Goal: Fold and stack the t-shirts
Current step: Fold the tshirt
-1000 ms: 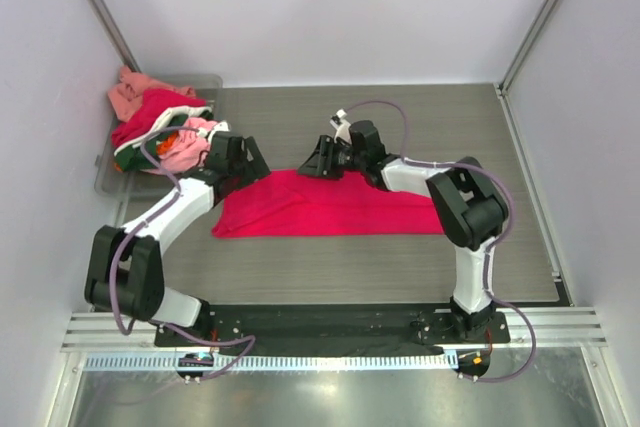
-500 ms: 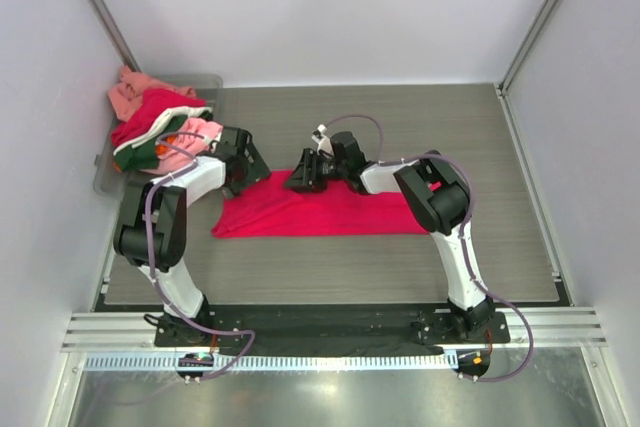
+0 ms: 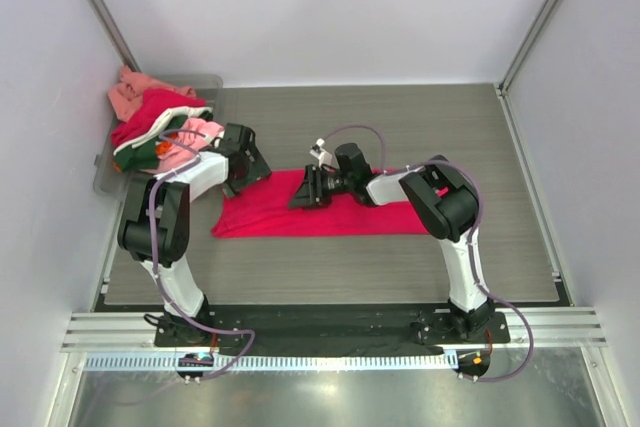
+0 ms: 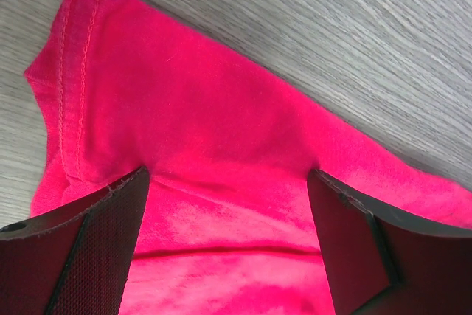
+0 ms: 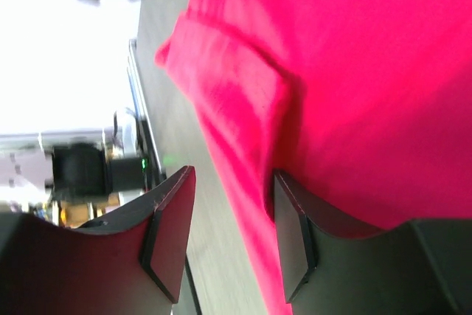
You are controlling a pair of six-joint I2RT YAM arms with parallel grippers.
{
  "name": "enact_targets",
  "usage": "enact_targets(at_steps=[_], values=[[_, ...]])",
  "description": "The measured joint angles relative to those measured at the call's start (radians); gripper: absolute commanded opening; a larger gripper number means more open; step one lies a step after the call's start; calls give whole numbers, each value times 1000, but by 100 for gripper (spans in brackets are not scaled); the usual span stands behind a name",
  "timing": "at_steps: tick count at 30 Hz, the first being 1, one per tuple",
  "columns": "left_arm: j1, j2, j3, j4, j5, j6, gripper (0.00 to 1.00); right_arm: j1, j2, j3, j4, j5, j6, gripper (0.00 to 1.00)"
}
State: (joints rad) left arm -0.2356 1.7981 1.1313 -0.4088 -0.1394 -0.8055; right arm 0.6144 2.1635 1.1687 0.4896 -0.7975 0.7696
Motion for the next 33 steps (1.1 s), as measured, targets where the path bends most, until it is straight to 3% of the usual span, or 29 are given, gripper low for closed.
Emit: enact_targets(at_steps=[8, 14, 22, 33], values=[[-1, 0, 0, -1, -23, 2, 89, 32, -170, -105, -187, -77, -200, 52], [-1, 0, 0, -2, -36, 2, 89, 47, -246, -124, -270, -42, -265, 54], [-3, 0, -1, -2, -37, 3, 89, 45, -128, -6, -159, 45, -171, 61], [-5, 0, -1, -3, -39, 5, 89, 53, 105, 208, -85, 58, -90, 63]])
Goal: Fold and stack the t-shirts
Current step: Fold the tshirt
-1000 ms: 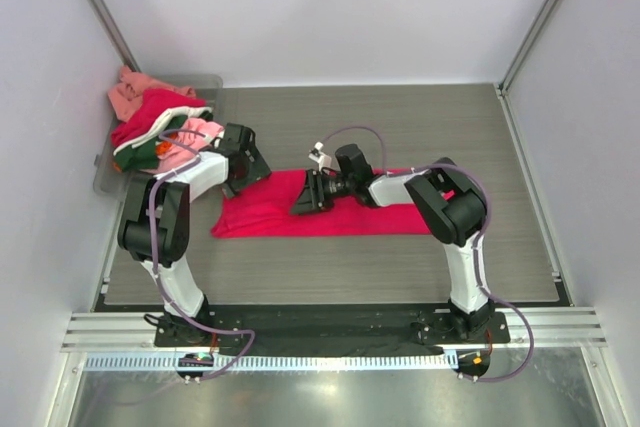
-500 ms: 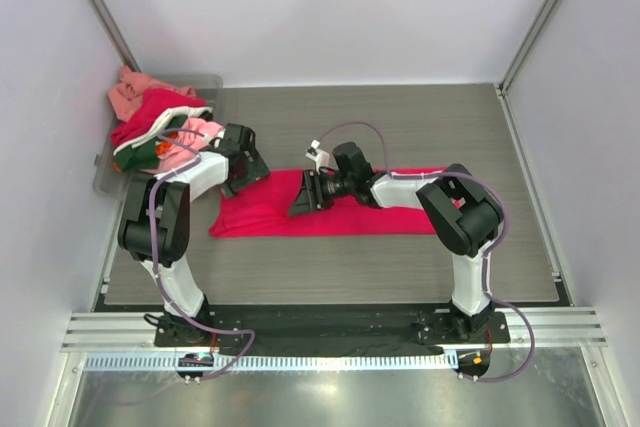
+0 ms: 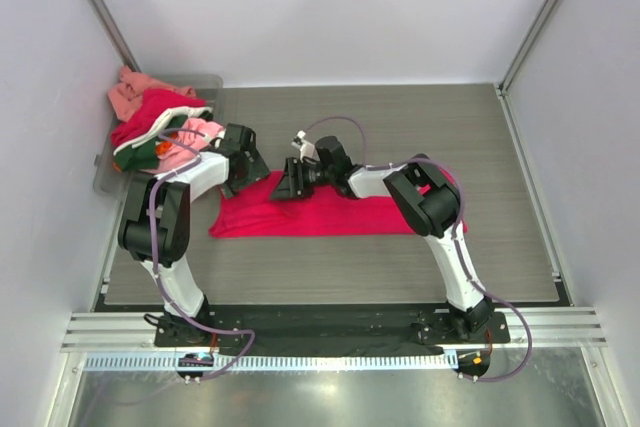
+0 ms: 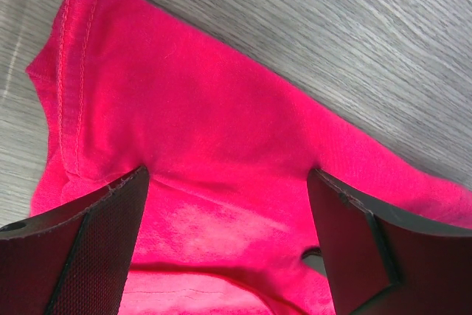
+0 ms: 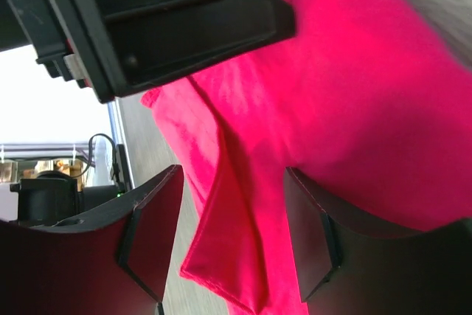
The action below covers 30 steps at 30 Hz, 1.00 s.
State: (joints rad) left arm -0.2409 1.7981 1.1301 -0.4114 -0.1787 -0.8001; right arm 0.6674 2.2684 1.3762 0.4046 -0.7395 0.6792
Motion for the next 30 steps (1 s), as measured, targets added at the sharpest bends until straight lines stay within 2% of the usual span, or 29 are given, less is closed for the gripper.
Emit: enact_targets(at_steps=[11, 15, 20, 24, 27, 30], values=[[-1, 6, 8, -8, -1, 3, 89, 104, 37, 10, 76, -54, 31, 61], [-1, 6, 8, -9, -2, 4, 89, 126, 2, -84, 138, -105, 31, 60], [-2, 8, 10, -11, -4, 4, 89, 150, -200, -349, 167, -165, 43, 59], [-2, 10, 12, -13, -4, 10, 89, 188, -417, -474, 96, -167, -4, 59], [-10, 9, 12, -12, -5, 23, 90, 188, -583, -513, -16, -122, -67, 58], [-28, -2, 2, -8, -5, 37, 91, 154, -705, -512, -155, 17, -128, 54]])
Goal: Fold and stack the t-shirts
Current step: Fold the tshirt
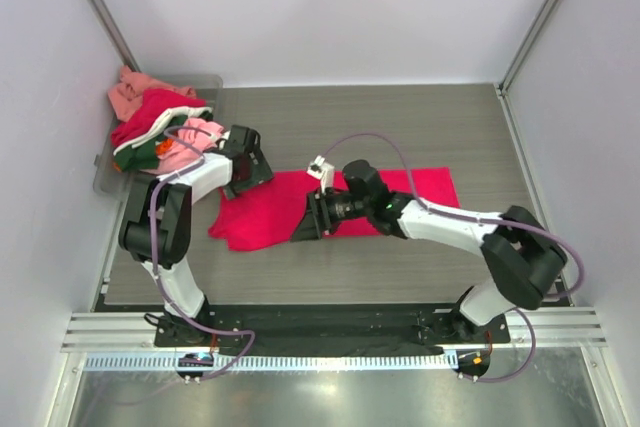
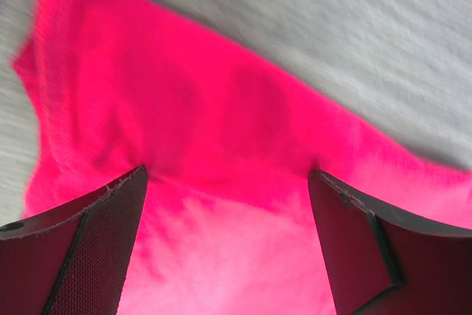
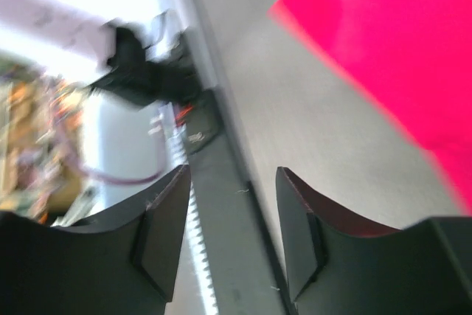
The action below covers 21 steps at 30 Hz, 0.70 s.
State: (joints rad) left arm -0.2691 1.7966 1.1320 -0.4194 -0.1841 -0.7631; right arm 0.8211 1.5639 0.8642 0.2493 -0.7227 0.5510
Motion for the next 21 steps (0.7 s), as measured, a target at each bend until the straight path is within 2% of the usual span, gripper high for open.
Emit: enact_targets(at_steps=[5, 9, 10, 12, 13, 17, 21], values=[[-60, -74, -50, -8, -14, 13, 91, -71, -109, 2, -231, 311, -42, 47], [-120, -214, -113, -28, -56, 13, 95, -139, -142, 2, -407, 580, -44, 40], [-134, -262, -135, -29, -69, 12, 95, -159, -148, 1, -449, 653, -44, 35], [-156, -353, -179, -37, -86, 5, 95, -206, -156, 0, -513, 777, -35, 16], [-163, -402, -206, -41, -94, -3, 95, -228, -159, -2, -539, 830, -30, 1], [-171, -490, -294, -40, -111, -52, 95, -322, -163, -27, -618, 1019, 21, 1], [-175, -496, -387, -37, -127, -114, 96, -389, -172, -71, -664, 1161, 79, 1]])
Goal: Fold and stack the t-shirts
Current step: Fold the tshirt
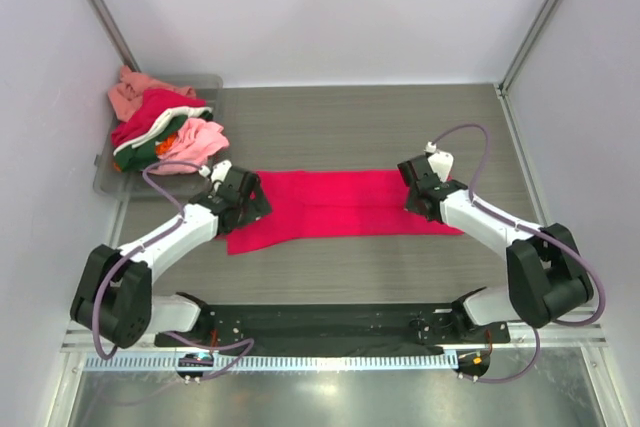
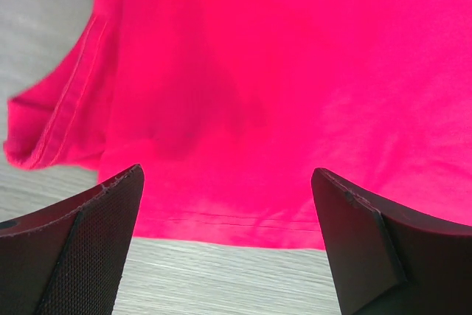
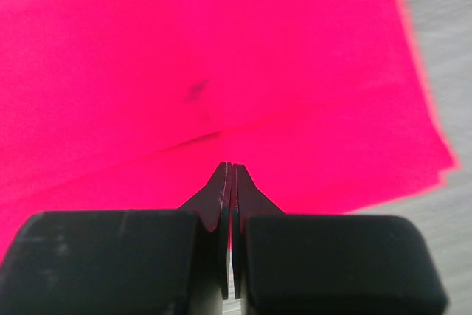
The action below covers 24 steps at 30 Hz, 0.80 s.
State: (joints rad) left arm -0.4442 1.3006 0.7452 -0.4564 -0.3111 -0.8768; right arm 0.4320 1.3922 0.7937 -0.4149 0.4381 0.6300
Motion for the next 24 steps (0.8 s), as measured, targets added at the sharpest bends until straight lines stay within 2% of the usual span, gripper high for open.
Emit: enact_targets(at_steps=[7, 15, 24], values=[[0, 112, -3, 43, -5, -51, 96, -77, -23, -53, -32, 114, 105, 1], [-1, 296, 158, 48, -36, -68, 95, -124, 96, -57, -39, 128, 145, 1], [-1, 480, 350, -30, -73, -85, 94, -129, 110, -50, -49, 111, 227, 1]])
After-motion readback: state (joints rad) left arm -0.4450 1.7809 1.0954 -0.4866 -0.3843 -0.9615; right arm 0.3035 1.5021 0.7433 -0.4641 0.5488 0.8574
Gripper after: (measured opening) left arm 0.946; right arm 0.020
